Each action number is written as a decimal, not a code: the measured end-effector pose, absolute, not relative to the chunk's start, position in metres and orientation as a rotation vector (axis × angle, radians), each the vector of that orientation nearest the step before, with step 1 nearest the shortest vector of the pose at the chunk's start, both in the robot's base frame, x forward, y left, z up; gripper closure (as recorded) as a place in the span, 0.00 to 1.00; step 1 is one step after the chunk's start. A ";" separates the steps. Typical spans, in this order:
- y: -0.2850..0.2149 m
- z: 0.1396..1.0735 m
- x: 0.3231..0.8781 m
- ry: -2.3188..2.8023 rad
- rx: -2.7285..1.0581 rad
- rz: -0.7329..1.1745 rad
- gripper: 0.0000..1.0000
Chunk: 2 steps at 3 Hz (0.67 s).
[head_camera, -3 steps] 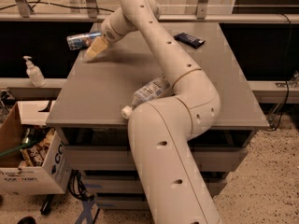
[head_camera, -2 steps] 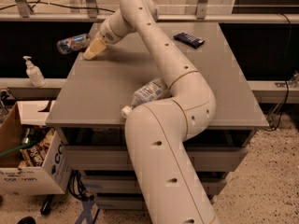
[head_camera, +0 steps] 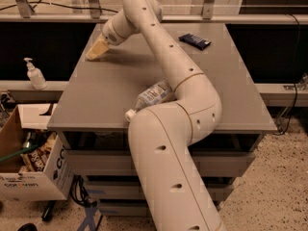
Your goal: Pick redbull can
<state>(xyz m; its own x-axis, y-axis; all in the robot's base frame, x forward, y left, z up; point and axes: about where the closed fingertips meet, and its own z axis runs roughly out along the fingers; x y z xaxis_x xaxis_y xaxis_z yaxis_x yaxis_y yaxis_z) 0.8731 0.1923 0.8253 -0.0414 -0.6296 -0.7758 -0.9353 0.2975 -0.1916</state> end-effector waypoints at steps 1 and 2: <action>0.192 0.826 0.873 1.758 -1.418 0.477 0.96; 0.192 0.826 0.873 1.758 -1.418 0.477 1.00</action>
Offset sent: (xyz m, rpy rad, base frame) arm -0.0367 -0.0426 0.0613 0.2592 0.0283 -0.0460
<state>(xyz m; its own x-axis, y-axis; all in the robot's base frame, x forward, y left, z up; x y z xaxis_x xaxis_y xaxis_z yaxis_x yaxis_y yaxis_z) 0.8730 0.1922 0.8262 -0.0415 -0.6293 -0.7760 -0.9353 0.2977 -0.1914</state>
